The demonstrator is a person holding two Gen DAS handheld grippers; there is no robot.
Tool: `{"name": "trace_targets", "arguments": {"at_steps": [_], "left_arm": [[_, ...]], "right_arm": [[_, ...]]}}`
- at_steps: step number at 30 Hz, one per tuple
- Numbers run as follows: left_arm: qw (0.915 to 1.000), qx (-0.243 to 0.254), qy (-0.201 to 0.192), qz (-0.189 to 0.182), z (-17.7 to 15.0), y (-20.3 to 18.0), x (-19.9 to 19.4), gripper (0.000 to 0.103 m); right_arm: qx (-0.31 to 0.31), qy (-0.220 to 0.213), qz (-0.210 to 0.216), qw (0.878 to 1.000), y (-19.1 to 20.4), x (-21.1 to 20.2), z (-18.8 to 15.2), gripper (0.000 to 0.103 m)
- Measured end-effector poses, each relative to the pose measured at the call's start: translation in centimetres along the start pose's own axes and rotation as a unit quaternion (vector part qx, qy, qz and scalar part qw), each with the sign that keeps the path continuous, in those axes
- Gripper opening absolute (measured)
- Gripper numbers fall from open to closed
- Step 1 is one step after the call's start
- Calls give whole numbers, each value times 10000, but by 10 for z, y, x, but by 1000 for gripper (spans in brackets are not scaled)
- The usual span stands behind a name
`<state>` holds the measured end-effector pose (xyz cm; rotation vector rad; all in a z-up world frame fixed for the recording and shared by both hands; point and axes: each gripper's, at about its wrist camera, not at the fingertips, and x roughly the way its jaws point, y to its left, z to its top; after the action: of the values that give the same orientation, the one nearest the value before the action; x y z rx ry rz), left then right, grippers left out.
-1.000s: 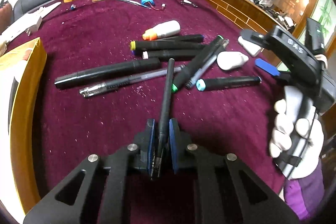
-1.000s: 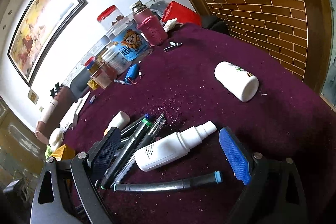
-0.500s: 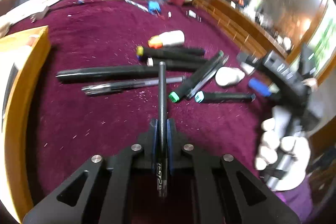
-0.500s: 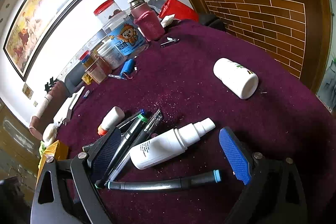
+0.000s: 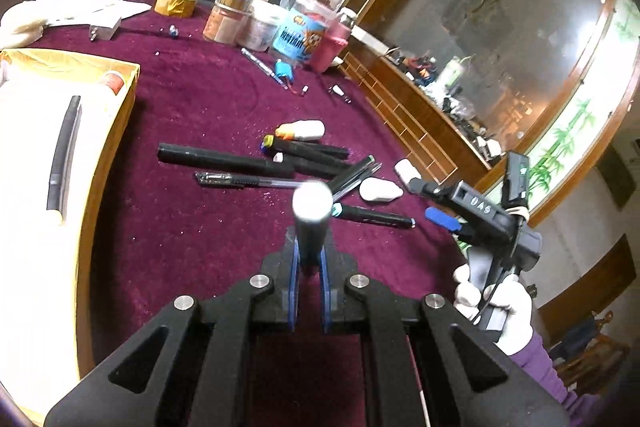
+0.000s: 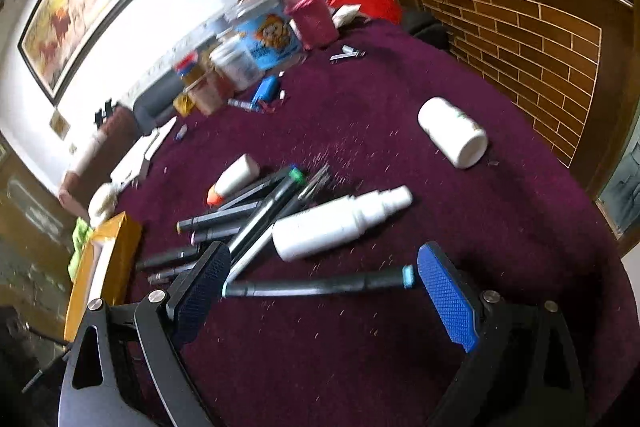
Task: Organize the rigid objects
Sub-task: 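Return the left tool to the pile and grasp another black marker, then grasp a green-capped black marker and a clear pen with the right tool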
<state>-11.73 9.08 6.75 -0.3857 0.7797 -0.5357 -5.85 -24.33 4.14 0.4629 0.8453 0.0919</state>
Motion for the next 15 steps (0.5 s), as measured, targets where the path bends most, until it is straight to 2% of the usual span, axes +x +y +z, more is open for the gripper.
{"name": "trace_targets", "arguments": {"at_steps": [3, 5, 9, 11, 14, 15], "left_arm": [[9999, 21, -98, -83, -1, 1, -10, 6], [9998, 25, -150, -121, -2, 3, -17, 6], [9995, -27, -263, -199, -4, 10, -33, 6], [9992, -65, -310, -235, -5, 15, -40, 6], [9988, -123, -377, -294, -6, 21, -49, 6], [9987, -131, -385, -311, -7, 22, -50, 6]], "right_arm": [[182, 318, 383, 9986, 13, 11, -4, 91], [150, 473, 493, 9976, 31, 23, -3, 83], [8, 594, 426, 9973, 62, 47, 3, 64], [33, 690, 323, 9971, 71, 59, 5, 60], [111, 774, -94, 9969, 75, 74, 6, 57], [164, 793, -182, 9966, 76, 78, 5, 53]]}}
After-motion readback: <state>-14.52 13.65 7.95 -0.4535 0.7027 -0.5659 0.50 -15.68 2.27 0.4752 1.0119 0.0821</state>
